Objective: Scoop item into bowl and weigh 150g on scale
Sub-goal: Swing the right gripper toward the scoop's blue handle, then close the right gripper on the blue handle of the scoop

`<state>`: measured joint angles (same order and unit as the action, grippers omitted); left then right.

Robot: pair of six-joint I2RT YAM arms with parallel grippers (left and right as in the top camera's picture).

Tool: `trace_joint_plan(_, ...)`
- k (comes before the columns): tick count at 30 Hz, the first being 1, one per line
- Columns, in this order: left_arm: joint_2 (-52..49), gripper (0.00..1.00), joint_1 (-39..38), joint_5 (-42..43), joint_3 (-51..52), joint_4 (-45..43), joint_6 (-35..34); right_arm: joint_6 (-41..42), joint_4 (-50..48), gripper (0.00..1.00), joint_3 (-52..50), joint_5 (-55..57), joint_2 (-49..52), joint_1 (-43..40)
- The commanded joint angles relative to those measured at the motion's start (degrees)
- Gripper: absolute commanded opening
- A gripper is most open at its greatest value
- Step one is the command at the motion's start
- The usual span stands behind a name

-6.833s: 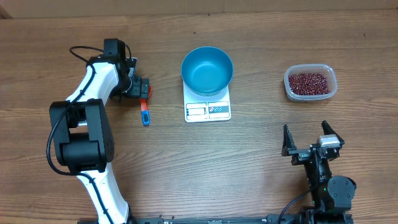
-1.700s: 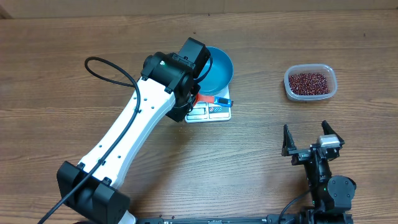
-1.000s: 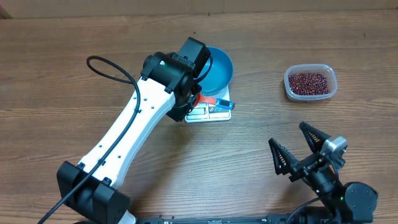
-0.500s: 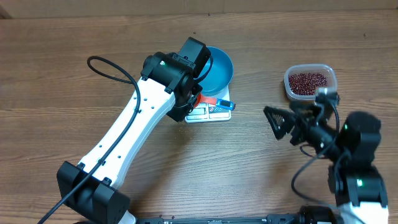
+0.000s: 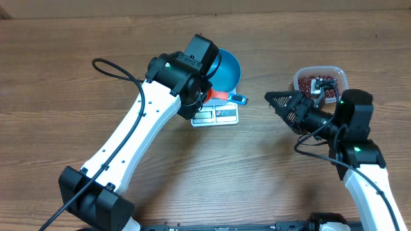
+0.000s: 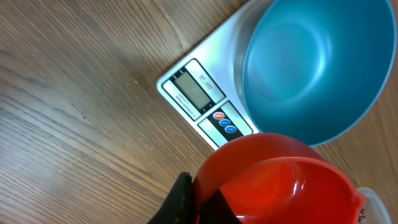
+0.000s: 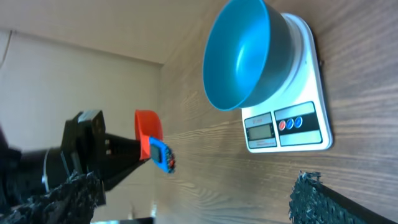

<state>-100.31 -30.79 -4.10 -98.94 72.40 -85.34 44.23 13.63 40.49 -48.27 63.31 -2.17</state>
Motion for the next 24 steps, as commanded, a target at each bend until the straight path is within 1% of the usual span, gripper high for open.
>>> trace_joint_plan(1, 0.33, 0.04, -0.37, 1.99, -0.39, -1.99, 0.50, 6.64, -1.22, 1.00, 1.60, -1.49, 3.21, 0.48)
trace_joint_plan(4, 0.33, 0.04, -0.37, 5.20, -0.39, -2.45, 0.48, 6.43, -3.58, 1.00, 1.60, -3.15, 4.83, 1.51)
trace_joint_plan(7, 0.33, 0.04, -0.37, 7.91, -0.37, -2.67, 0.48, 6.32, -8.85, 1.00, 1.60, -4.22, 5.40, 4.50)
trace_joint_plan(11, 0.33, 0.04, -0.37, 8.70, -0.39, -2.64, 0.48, 6.38, -15.02, 1.00, 1.57, -4.13, 5.40, 8.39)
trace_joint_plan(17, 0.33, 0.04, -0.37, 14.03, -0.37, -2.69, 0.46, 6.60, -15.96, 0.99, 1.57, -4.37, 5.40, 9.25)
trace_joint_plan(18, 0.33, 0.04, -0.37, 14.25, -0.37, -2.71, 0.46, 6.62, -15.96, 0.96, 1.60, -4.44, 5.40, 9.25)
trace_joint_plan(22, 0.33, 0.04, -0.42, 14.49, -0.37, -2.62, 0.48, 6.62, -16.33, 0.76, 1.60, -5.44, 5.40, 9.25)
trace_joint_plan(24, 0.33, 0.04, -0.42, 14.82, -0.37, -2.62, 0.48, 6.62, -16.83, 0.74, 1.60, -5.42, 5.40, 9.25)
